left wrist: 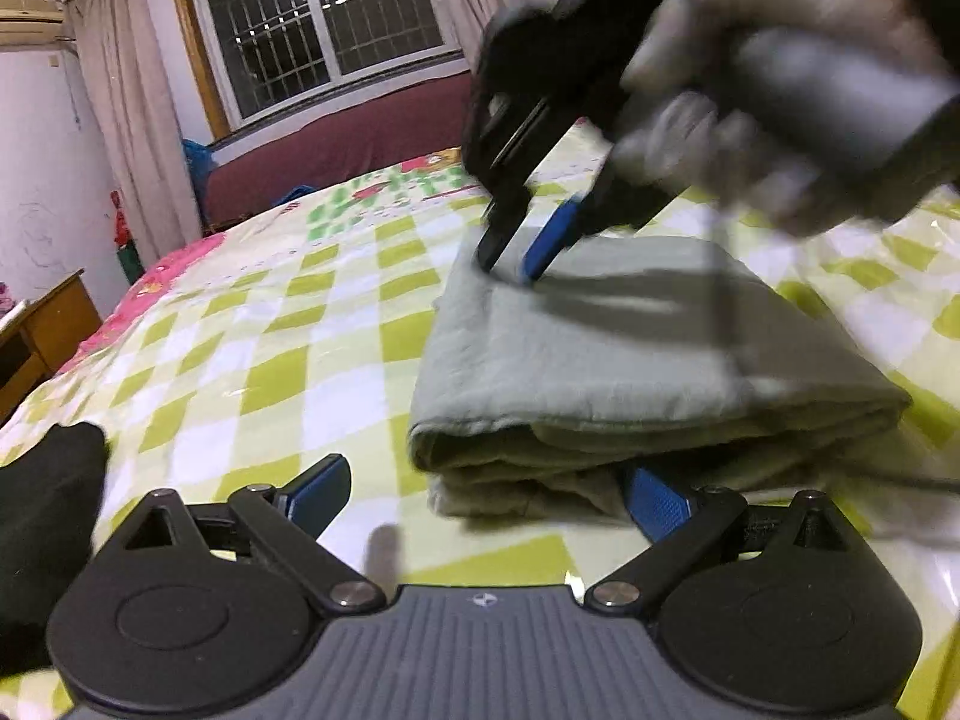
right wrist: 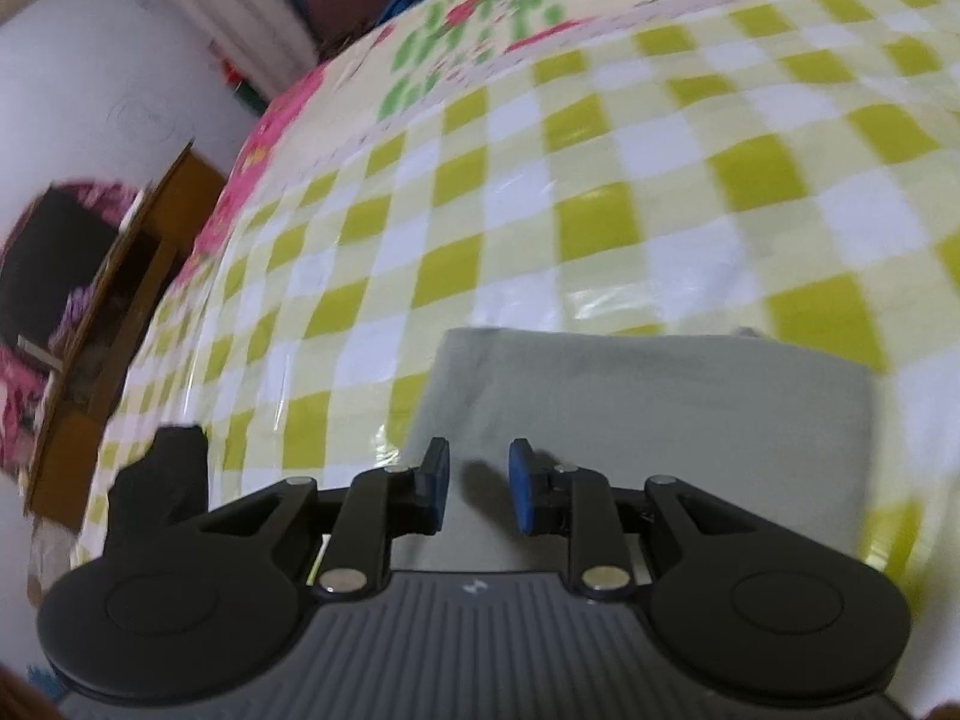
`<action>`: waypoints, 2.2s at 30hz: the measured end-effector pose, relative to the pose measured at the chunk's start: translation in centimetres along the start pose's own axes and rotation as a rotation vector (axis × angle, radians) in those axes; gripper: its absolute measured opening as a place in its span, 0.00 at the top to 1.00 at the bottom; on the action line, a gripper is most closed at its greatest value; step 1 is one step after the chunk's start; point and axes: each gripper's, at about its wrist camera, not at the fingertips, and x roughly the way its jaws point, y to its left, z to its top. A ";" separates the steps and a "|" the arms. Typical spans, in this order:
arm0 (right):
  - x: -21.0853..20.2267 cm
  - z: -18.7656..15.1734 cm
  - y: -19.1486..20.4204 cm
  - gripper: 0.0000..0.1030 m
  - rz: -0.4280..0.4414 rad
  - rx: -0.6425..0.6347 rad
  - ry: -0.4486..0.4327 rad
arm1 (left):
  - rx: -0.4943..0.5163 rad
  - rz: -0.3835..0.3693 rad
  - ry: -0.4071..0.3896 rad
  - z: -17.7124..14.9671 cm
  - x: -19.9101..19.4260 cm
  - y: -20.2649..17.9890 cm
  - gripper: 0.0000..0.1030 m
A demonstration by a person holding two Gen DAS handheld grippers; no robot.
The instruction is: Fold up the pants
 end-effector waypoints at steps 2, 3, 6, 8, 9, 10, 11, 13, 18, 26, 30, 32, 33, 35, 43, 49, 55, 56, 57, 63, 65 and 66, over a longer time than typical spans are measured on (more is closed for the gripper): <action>2.5 -0.2 1.0 0.76 -0.014 -0.070 0.046 | -0.005 0.023 0.004 -0.2 -0.8 0.5 0.00; 3.1 -0.5 1.2 0.76 -0.016 -0.093 0.057 | -0.004 0.041 0.004 -0.3 -1.3 0.6 0.00; 2.8 -1.1 1.4 0.77 0.026 -0.104 0.046 | 0.001 0.089 0.021 -0.5 -2.3 1.5 0.00; 1.1 -1.4 1.0 0.77 0.078 -0.092 0.029 | 0.004 0.109 0.028 -0.6 -3.2 2.1 0.00; -0.2 -1.7 0.7 0.77 0.100 -0.099 0.011 | 0.013 0.120 0.028 -0.6 -3.8 2.2 0.00; -1.2 -1.9 0.5 0.77 0.113 -0.112 -0.003 | 0.024 0.134 0.027 -0.6 -4.4 2.3 0.00; -2.6 -2.3 0.2 0.76 0.123 -0.129 -0.022 | 0.027 0.136 0.026 -0.6 -5.1 2.4 0.00; -5.2 -3.2 -0.8 0.72 0.122 -0.153 -0.065 | 0.011 0.121 0.011 0.2 -6.0 2.9 0.00; -9.2 -6.0 -4.1 0.67 0.072 -0.175 -0.140 | -0.038 0.079 -0.050 3.4 -5.2 2.9 0.00; -9.1 -9.2 -11.4 0.67 0.052 0.025 -0.086 | 0.002 0.042 0.100 5.6 4.6 1.6 0.00; -7.2 -8.8 -14.2 0.66 0.150 0.161 -0.047 | -0.052 0.005 0.209 4.5 7.6 1.8 0.00; -6.6 -8.0 -14.4 0.67 0.187 0.167 -0.059 | -0.064 0.011 0.207 3.9 7.3 1.4 0.00; -6.3 -7.3 -14.4 0.70 0.192 0.151 -0.064 | -0.074 0.008 0.212 3.7 7.1 1.3 0.00; -5.9 -5.9 -14.5 0.89 0.183 0.118 -0.063 | -0.107 0.006 0.223 3.3 6.6 1.0 0.00; -7.5 -2.3 -17.4 0.81 0.142 0.076 -0.032 | -0.094 -0.013 0.222 3.3 6.0 -0.8 0.00; -4.3 -1.4 -16.8 0.56 0.155 0.089 -0.031 | -0.039 -0.054 0.219 3.8 6.4 -0.2 0.00; -2.4 2.6 -14.7 0.84 0.125 0.000 -0.018 | -0.157 -0.111 0.250 3.9 6.9 -1.2 0.00; -2.0 3.3 -14.5 0.84 0.096 -0.028 -0.021 | -0.135 -0.116 0.244 4.2 7.1 -2.1 0.00; -1.8 3.8 -14.3 0.84 0.049 -0.055 -0.015 | -0.102 -0.104 0.230 4.5 7.1 -2.9 0.00; -6.8 -1.5 -13.6 0.78 -0.106 -0.133 -0.111 | -0.116 -0.087 0.254 3.9 6.1 -0.8 0.00; -9.2 -4.5 -13.1 0.78 -0.102 -0.150 -0.171 | -0.178 -0.062 0.258 3.4 5.1 0.4 0.00; -9.7 -5.5 -12.8 0.78 -0.087 -0.144 -0.182 | -0.181 -0.038 0.249 3.3 4.5 0.7 0.00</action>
